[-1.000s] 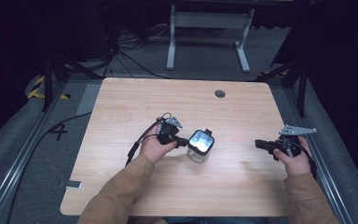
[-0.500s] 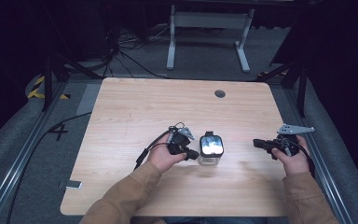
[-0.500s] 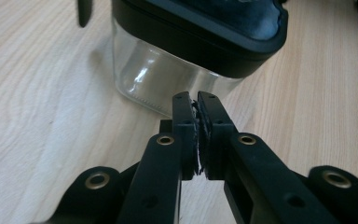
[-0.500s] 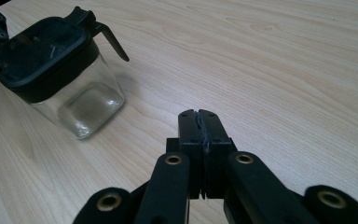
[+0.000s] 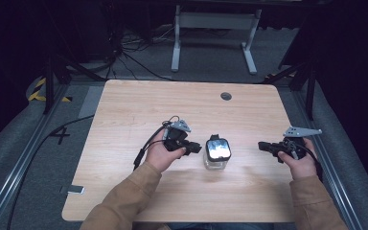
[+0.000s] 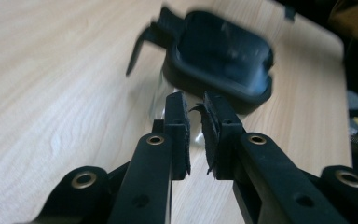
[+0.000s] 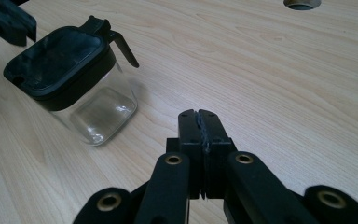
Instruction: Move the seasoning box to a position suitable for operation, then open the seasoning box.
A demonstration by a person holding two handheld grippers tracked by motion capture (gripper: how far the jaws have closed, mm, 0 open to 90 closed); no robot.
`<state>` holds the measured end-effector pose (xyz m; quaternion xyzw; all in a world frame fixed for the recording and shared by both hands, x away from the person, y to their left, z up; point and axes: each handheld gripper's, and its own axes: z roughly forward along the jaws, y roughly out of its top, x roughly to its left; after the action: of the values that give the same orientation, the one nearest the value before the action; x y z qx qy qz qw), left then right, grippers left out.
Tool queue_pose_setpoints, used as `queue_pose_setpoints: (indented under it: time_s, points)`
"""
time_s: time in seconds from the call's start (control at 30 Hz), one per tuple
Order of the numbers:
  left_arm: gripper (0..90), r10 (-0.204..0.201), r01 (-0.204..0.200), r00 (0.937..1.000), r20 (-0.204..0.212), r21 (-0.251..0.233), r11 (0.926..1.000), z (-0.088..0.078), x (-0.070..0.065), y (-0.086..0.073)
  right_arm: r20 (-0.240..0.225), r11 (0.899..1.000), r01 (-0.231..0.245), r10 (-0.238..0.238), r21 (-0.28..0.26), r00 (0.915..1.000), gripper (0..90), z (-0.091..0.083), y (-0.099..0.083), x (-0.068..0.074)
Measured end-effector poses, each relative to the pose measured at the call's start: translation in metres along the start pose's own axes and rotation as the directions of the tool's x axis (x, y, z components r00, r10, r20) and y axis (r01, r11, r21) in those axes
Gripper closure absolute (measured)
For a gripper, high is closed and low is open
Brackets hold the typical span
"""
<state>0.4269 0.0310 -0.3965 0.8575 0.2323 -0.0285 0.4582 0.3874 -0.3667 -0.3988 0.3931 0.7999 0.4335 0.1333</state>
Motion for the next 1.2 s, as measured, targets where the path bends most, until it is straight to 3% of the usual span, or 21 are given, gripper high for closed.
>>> queue_pose_setpoints:
  time_s: [0.2,0.37,0.67,0.77,0.83,1.0,1.2]
  points:
    - [79.3,0.005,-0.005,1.0000,-0.006,-0.035,0.9994,-0.013,0.002,0.014,-0.007,1.000,0.005,-0.005,-0.005,1.0000,89.7,-0.001,0.002,0.003]
    - [80.3,0.016,-0.015,0.9997,0.019,-0.049,0.9987,-0.014,0.004,0.028,-0.008,1.000,0.010,-0.010,-0.004,0.9999,89.8,-0.001,0.002,0.003]
    - [89.3,0.029,-0.024,0.9957,0.088,-0.052,0.9984,0.011,0.006,0.059,-0.012,1.000,0.013,-0.013,0.000,0.9998,89.8,-0.001,0.001,0.006]
    - [89.4,0.049,-0.047,0.9963,0.071,-0.028,0.9985,0.028,0.007,0.065,-0.014,1.000,0.014,-0.014,0.001,0.9998,89.7,-0.002,-0.001,0.006]
    - [89.5,0.038,-0.037,0.9964,0.075,-0.019,0.9991,0.035,0.008,0.066,-0.008,1.000,0.019,-0.019,0.001,0.9998,89.7,-0.003,-0.002,0.006]
    - [89.6,0.021,-0.023,0.9979,0.061,0.030,0.9993,0.047,0.015,0.064,-0.008,1.000,0.011,-0.011,-0.002,0.9999,89.7,-0.006,-0.004,0.007]
    - [89.6,0.019,-0.021,0.9985,0.052,0.037,0.9991,0.051,0.020,0.063,-0.003,1.000,0.012,-0.012,0.005,0.9999,89.7,-0.006,-0.006,0.007]
